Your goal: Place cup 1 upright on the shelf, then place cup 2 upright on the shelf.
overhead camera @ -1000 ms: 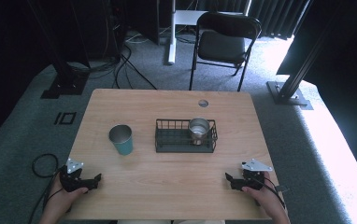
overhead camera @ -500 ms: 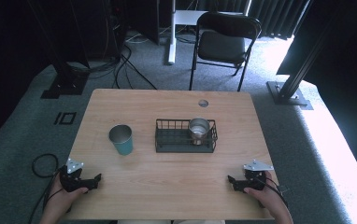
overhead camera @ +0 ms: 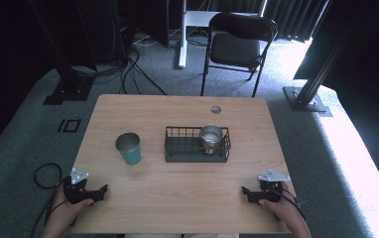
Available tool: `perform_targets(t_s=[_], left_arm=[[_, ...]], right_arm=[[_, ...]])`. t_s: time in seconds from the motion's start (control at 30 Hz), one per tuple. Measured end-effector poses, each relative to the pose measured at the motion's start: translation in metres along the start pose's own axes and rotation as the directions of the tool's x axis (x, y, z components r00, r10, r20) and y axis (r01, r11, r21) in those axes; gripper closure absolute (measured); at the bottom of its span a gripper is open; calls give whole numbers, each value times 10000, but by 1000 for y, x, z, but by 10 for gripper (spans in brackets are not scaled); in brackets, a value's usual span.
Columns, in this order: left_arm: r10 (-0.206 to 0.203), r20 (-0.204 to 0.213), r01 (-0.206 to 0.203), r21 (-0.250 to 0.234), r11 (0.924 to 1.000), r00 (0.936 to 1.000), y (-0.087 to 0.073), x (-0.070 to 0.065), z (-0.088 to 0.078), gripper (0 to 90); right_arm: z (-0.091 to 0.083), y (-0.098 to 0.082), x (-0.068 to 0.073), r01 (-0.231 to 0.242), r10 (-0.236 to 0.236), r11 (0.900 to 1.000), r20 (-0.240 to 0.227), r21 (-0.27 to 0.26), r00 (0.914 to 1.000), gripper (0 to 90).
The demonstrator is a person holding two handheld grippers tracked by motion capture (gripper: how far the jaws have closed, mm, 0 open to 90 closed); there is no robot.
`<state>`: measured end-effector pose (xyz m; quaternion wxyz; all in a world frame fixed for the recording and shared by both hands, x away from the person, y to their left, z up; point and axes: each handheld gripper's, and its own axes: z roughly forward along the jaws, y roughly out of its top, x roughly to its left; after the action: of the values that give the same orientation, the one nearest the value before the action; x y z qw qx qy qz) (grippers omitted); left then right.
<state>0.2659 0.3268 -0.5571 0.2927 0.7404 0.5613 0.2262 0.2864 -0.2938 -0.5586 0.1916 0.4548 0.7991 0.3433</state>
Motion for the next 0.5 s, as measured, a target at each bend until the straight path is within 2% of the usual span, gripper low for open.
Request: perform_targets(t_s=[0.2,0.5], left_arm=[[48,45,-48,5,10000,10000,-1,0,-1,11],[719,431,-720,9,9974,9965,-2,-6,-6,11]], right_arm=[[0,0,0,11,-11,10000,-4,-1,10000,111],[0,0,0,12,-12,10000,2,-8,10000,111]])
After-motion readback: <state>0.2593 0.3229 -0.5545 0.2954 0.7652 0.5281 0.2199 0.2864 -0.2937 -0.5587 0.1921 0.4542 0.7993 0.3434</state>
